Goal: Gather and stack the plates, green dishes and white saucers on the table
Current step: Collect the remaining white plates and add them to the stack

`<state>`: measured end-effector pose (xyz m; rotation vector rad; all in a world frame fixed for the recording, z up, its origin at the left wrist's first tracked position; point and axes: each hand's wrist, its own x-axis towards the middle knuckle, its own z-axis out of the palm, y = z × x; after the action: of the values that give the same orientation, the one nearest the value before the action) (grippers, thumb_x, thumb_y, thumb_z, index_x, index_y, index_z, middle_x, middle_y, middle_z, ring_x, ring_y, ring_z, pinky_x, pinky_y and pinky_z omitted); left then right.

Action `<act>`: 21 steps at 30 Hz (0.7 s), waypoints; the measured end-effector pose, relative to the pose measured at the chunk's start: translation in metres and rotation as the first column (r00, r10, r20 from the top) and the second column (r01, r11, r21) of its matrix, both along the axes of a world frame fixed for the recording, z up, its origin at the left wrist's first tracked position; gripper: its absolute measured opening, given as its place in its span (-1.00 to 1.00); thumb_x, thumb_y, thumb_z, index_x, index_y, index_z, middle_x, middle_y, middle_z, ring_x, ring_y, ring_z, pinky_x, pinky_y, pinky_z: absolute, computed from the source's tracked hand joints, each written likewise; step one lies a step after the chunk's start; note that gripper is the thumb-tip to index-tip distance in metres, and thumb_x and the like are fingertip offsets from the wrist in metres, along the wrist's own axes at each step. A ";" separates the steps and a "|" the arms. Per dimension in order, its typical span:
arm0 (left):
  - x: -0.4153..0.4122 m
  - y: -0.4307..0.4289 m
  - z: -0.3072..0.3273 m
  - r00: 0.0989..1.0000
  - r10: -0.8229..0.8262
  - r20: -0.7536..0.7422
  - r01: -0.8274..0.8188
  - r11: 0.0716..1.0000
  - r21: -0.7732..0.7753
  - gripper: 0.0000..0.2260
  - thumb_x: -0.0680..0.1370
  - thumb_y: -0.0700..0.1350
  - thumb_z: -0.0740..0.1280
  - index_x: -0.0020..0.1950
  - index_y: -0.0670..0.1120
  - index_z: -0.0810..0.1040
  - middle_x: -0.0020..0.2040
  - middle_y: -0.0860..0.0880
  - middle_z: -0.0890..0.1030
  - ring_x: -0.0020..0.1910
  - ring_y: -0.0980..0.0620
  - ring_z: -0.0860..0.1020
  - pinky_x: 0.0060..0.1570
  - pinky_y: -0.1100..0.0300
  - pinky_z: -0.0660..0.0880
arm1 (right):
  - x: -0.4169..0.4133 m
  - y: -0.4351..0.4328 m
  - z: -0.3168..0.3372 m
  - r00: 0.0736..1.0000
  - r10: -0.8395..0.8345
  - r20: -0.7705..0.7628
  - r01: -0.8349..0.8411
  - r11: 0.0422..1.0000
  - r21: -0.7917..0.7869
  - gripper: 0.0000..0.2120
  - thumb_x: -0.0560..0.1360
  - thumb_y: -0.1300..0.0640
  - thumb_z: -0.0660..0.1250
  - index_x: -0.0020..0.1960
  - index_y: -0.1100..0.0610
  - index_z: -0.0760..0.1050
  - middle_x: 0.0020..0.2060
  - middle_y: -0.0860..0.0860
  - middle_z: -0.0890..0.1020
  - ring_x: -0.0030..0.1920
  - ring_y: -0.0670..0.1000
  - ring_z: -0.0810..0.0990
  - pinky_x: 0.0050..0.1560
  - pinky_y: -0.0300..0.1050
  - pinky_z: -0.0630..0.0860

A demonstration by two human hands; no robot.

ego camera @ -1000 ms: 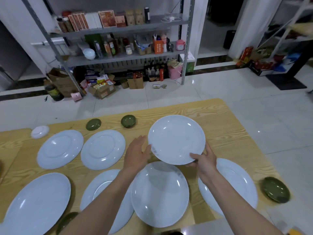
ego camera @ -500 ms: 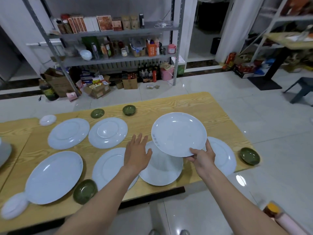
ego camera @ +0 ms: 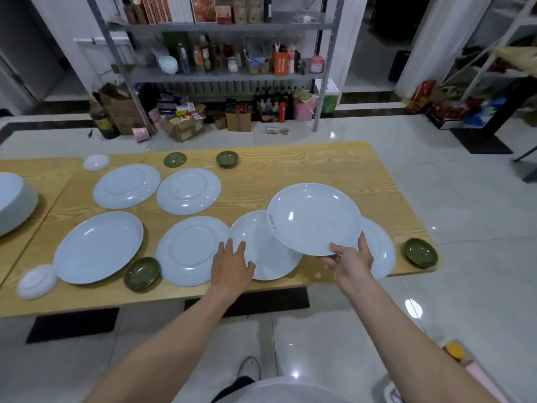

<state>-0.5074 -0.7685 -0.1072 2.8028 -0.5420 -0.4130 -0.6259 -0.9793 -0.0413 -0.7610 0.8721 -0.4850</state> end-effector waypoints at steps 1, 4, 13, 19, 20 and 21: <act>-0.002 0.001 -0.005 0.998 0.039 -0.039 -0.040 0.999 -0.019 -0.46 0.64 0.09 0.17 0.59 0.00 0.16 0.59 -0.16 0.11 0.56 -0.19 0.07 0.48 -0.03 0.15 | -0.001 0.000 -0.002 1.000 -0.002 -0.009 0.002 1.000 0.001 -0.17 0.42 0.56 0.31 0.52 -0.09 0.32 0.31 0.05 0.53 0.11 0.20 0.63 -0.16 0.06 0.66; -0.004 0.000 -0.019 0.977 0.146 -0.154 -0.163 0.981 -0.104 -0.48 0.64 0.09 0.20 0.58 0.02 0.20 0.54 -0.19 0.17 0.50 -0.18 0.18 0.41 -0.03 0.26 | 0.001 0.000 -0.007 1.000 -0.001 -0.019 0.001 1.000 0.009 -0.17 0.42 0.56 0.31 0.51 -0.09 0.33 0.31 0.04 0.53 0.09 0.18 0.64 -0.16 0.06 0.67; 0.010 -0.010 -0.051 0.818 0.397 -0.416 -0.548 0.758 -0.355 -0.41 0.58 -0.14 0.37 0.57 -0.07 0.22 0.45 -0.17 0.37 0.42 -0.18 0.36 0.39 -0.02 0.33 | 0.012 -0.004 -0.016 1.000 -0.008 -0.018 0.009 0.999 0.037 -0.19 0.43 0.56 0.30 0.51 -0.07 0.33 0.27 0.05 0.56 0.14 0.21 0.62 0.00 0.20 0.65; 0.009 -0.011 -0.062 0.637 0.415 -0.649 -0.769 0.389 -0.507 -0.29 0.52 -0.39 0.30 0.56 0.13 0.22 0.31 -0.03 0.49 0.27 -0.11 0.48 -0.05 0.13 0.61 | 0.018 -0.010 -0.018 1.000 -0.028 -0.009 0.028 0.999 0.047 -0.19 0.42 0.56 0.30 0.52 -0.06 0.33 0.25 0.05 0.57 0.13 0.21 0.64 0.03 0.23 0.64; 0.009 -0.011 -0.062 0.595 0.393 -0.701 -0.804 0.311 -0.507 -0.26 0.52 -0.43 0.29 0.56 0.14 0.22 0.25 -0.03 0.52 0.23 -0.13 0.51 -0.06 0.06 0.63 | 0.019 -0.010 -0.018 1.000 -0.024 -0.009 0.025 0.999 0.046 -0.19 0.43 0.56 0.31 0.52 -0.06 0.33 0.26 0.05 0.57 0.13 0.21 0.64 0.04 0.22 0.64; 0.008 -0.011 -0.063 0.559 0.371 -0.742 -0.829 0.249 -0.500 -0.24 0.51 -0.46 0.29 0.57 0.14 0.22 0.19 -0.04 0.53 0.19 -0.15 0.54 -0.07 0.01 0.65 | 0.020 -0.011 -0.017 1.000 -0.019 -0.009 0.020 0.999 0.046 -0.19 0.43 0.56 0.31 0.52 -0.06 0.32 0.27 0.05 0.57 0.13 0.22 0.64 0.05 0.23 0.64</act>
<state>-0.4990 -0.7790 -0.1699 1.6000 0.4798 -0.4704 -0.6064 -0.9903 -0.0588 -0.7137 0.8967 -0.4776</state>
